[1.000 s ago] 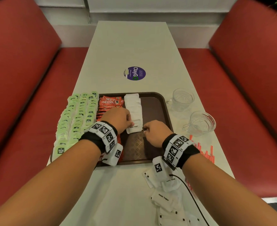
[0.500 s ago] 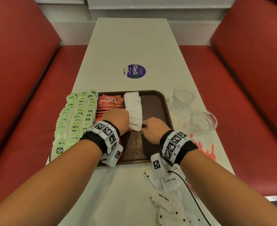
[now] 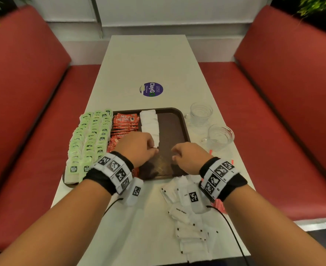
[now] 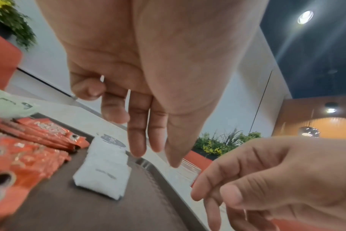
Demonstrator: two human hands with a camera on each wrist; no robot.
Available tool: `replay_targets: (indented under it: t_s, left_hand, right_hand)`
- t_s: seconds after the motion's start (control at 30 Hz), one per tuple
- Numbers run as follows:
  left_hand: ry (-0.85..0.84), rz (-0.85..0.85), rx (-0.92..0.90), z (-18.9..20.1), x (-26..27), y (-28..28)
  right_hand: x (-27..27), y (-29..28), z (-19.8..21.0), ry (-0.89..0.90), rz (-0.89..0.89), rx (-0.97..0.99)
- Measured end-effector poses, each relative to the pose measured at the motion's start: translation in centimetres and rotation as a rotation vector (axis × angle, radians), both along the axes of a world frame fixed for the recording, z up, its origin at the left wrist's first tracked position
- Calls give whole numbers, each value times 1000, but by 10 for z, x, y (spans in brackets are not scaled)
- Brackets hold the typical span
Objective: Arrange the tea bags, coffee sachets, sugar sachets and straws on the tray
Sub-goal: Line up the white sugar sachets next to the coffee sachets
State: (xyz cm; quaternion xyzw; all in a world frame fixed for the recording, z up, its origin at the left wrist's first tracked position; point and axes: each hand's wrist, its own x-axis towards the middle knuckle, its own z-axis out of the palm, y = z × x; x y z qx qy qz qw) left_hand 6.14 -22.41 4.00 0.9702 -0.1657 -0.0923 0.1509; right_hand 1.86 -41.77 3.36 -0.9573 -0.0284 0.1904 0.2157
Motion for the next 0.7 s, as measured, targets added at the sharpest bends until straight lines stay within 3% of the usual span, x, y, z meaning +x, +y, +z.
replay_targets:
  t_s: [0.13, 0.4, 0.57, 0.7]
  left_hand:
    - [10, -151, -69, -6, -53, -11]
    - [156, -436, 10, -44, -120, -34]
    - [179, -428, 26, -50, -132, -39]
    - [178, -402, 32, -49, -129, -39]
  right_hand:
    - [-55, -16, 11, -15, -20, 7]
    - [-139, -35, -10, 105, 62, -20]
    - [-169, -39, -26, 205, 191, -119]
    - [-171, -35, -35, 179, 186, -138]
